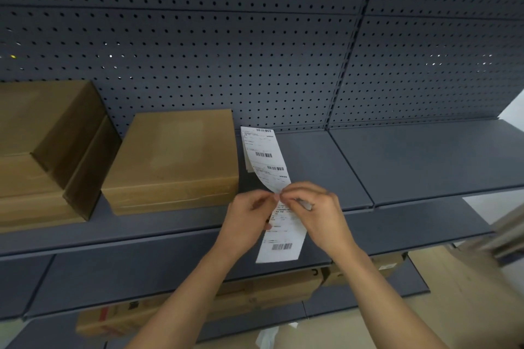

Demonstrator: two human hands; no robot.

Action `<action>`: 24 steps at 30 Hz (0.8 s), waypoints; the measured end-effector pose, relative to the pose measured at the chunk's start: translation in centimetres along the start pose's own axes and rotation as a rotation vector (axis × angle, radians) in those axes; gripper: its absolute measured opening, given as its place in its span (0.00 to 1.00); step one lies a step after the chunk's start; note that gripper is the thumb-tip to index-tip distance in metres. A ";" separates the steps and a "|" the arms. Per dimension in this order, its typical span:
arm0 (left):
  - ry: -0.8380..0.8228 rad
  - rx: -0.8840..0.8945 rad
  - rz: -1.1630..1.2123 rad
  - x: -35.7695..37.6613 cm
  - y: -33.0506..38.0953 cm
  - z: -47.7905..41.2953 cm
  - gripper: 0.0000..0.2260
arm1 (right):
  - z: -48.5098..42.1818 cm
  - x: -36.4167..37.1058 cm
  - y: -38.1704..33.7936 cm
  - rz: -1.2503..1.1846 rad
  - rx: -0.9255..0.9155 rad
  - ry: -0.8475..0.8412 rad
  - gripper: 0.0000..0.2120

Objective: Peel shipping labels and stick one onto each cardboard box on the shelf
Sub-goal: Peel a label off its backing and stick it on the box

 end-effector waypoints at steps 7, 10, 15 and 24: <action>-0.009 -0.131 0.089 -0.1 -0.5 -0.8 0.08 | 0.2 -0.4 -1.3 0.088 -0.079 -0.026 0.05; -0.013 -0.168 0.133 -0.1 -1.1 -0.6 0.08 | 0.2 -0.9 -1.3 0.082 -0.046 -0.011 0.04; -0.019 -0.234 0.132 -0.3 -2.2 -0.2 0.08 | -0.3 -2.0 -1.3 -0.013 0.064 0.036 0.05; -0.005 -0.202 0.128 -1.4 -3.1 -0.3 0.14 | -1.9 -4.8 -1.7 -0.125 0.161 0.203 0.12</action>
Point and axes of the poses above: each hand's wrist, its own z-axis away from the middle knuckle, its own x-axis out of the palm, y = z × x, the point moved 9 cm from there along -z, towards the middle knuckle, and after that the axes turned 5 degrees about -z, right-handed, at the moved point
